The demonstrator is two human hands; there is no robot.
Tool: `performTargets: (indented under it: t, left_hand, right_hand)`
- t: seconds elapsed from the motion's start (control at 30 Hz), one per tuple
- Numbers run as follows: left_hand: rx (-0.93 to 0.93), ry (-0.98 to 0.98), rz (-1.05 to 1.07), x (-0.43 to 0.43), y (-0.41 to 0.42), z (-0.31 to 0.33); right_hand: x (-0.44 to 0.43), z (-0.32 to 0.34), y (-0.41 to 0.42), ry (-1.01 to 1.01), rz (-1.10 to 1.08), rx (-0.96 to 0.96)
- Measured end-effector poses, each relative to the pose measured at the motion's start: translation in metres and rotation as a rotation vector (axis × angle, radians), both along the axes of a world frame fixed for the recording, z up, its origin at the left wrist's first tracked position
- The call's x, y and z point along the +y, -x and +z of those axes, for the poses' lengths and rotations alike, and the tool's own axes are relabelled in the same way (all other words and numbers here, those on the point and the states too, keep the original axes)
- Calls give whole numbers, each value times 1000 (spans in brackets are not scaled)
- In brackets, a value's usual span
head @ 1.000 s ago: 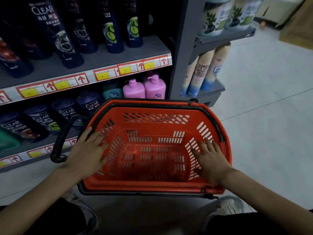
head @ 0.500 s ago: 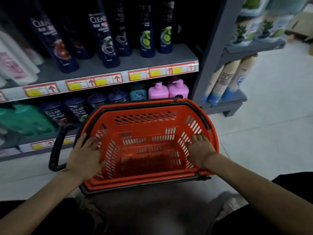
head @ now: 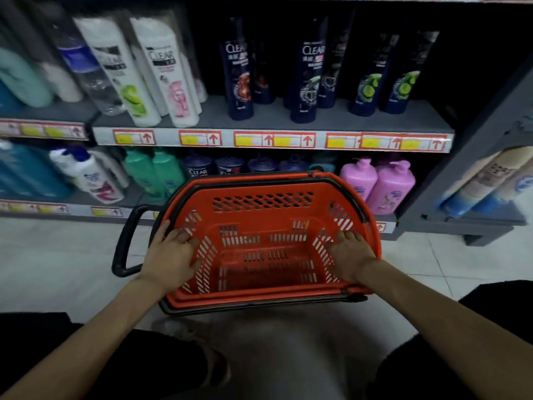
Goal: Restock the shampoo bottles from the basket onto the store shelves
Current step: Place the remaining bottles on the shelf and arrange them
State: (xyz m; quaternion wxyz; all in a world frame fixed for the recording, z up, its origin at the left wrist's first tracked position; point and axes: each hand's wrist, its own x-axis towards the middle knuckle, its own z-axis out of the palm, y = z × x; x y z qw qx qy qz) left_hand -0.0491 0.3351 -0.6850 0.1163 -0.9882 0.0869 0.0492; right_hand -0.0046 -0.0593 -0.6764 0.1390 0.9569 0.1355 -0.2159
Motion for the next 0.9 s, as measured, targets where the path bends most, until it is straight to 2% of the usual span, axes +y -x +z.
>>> performTargets:
  t: [0.33,0.5,0.63,0.9]
  left_hand:
    - [1,40,76,-3,0,15]
    - [1,84,117,-13,-5,29]
    - [-16,178,162,-14,-1,48]
    - [-76,333,310,22,5,102]
  right_hand:
    - [92,11,-14,-161,84,32]
    - [134,22,-13,-275,150,-13]
    - [161,43,-17,-337,194,-55]
    - [182,89,-24,-434,142,-91]
